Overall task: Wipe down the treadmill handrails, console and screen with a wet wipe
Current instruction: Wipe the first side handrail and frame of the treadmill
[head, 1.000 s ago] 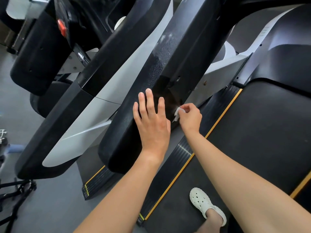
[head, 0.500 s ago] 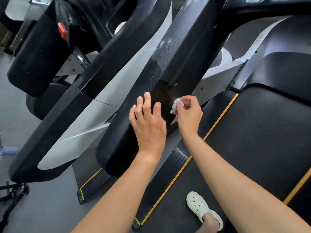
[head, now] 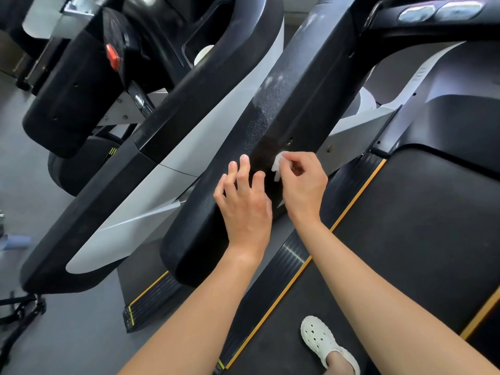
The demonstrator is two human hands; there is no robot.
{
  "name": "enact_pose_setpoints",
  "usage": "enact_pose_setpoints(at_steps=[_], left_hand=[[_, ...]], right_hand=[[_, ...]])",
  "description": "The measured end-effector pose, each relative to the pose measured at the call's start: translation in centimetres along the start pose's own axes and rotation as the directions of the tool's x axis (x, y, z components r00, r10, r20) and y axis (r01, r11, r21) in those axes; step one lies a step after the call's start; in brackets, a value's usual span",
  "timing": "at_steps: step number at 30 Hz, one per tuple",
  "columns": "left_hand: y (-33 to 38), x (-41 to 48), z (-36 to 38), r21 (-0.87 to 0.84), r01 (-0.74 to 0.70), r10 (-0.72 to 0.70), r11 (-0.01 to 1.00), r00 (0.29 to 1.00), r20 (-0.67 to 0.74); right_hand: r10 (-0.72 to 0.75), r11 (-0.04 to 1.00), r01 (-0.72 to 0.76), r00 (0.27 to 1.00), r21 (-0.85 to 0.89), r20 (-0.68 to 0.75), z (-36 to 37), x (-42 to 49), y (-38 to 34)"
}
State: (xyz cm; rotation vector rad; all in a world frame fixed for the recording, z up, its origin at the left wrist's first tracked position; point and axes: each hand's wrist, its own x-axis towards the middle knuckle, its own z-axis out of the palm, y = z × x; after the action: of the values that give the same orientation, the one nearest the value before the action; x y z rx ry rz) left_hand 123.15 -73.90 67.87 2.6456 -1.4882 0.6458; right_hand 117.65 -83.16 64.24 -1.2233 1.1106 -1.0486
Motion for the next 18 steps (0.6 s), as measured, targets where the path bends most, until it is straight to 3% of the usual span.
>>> enact_pose_setpoints(at_steps=[3,6,9,12,14,18], left_hand=[[-0.1,0.0,0.0,-0.012,-0.003,0.003,1.000,1.000,0.001],[-0.2,0.0,-0.2,-0.013,-0.006,0.006,1.000,1.000,0.012],[0.2,-0.1,-0.3,-0.012,0.004,-0.004,1.000,1.000,0.028],[0.6,-0.5,-0.5,-0.025,-0.004,0.005,1.000,0.999,0.054],[0.9,-0.8,-0.8,-0.028,-0.010,0.012,1.000,0.997,0.071],[1.5,0.6,-1.5,-0.072,-0.030,0.033,0.997,0.999,0.028]], right_hand=[[-0.118,0.992,0.118,0.993,0.034,-0.014,0.9,0.0,-1.7],[-0.110,0.994,0.111,0.993,0.016,-0.034,0.8,0.1,-0.4],[0.099,0.994,-0.100,0.995,-0.037,-0.026,0.0,0.0,2.2],[0.312,0.941,-0.303,0.949,-0.148,0.041,-0.8,0.4,3.6],[0.294,0.947,-0.285,0.955,-0.148,0.042,-1.0,1.0,2.9],[0.122,0.991,-0.124,0.992,-0.049,-0.036,-0.3,1.4,1.3]])
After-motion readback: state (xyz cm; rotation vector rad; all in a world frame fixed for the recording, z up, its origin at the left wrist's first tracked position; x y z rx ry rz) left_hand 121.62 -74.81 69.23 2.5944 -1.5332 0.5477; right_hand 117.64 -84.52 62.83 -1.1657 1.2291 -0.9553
